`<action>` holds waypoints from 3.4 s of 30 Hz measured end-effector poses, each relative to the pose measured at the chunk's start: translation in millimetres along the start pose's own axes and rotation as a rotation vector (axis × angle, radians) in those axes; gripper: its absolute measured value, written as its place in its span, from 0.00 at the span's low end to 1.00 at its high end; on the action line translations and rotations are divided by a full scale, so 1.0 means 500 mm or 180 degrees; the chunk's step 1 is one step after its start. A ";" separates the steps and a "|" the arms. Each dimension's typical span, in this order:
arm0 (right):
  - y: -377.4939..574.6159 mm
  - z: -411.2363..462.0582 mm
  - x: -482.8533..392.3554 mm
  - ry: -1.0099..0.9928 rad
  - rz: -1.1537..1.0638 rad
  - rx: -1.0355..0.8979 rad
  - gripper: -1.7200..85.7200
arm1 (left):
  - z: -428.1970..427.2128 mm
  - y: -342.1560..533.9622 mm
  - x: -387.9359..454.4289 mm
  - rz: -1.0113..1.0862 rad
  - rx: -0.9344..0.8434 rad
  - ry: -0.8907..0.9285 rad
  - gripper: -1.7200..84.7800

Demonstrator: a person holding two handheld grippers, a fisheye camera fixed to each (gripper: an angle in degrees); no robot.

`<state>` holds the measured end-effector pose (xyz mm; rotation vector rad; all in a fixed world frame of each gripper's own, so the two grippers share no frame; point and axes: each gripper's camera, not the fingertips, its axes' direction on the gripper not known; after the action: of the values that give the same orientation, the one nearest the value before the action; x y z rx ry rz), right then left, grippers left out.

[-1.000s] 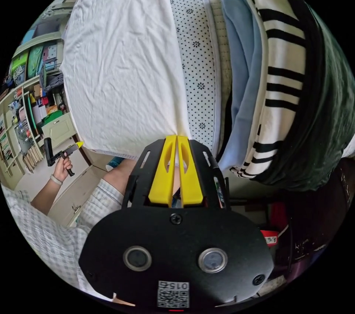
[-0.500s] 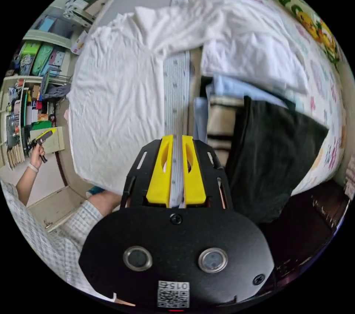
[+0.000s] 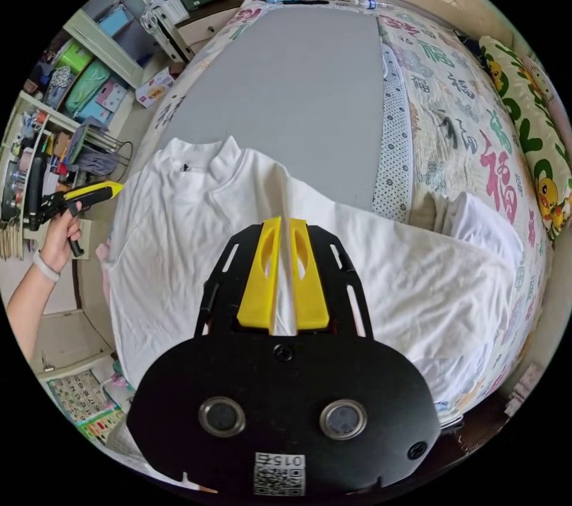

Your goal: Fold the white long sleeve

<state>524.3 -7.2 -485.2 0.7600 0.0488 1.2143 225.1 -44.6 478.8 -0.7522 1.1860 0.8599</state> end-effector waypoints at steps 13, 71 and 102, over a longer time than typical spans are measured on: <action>-0.092 0.066 0.027 0.0706 -0.0155 -0.0045 0.01 | 0.089 -0.084 0.057 0.0221 -0.0178 -0.0281 0.01; 0.374 0.359 0.221 -0.0037 -0.0052 -0.1652 0.02 | 0.127 1.047 0.069 -0.1141 -0.1126 0.0287 0.02; 0.376 0.504 0.262 -0.0066 -0.0283 -0.1375 0.02 | 0.103 0.990 0.272 -0.1054 -0.1548 -0.0336 0.02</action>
<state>525.1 4.4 -144.6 0.3876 -0.1903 1.0821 -163.8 260.9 332.1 -1.2432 0.7314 0.9034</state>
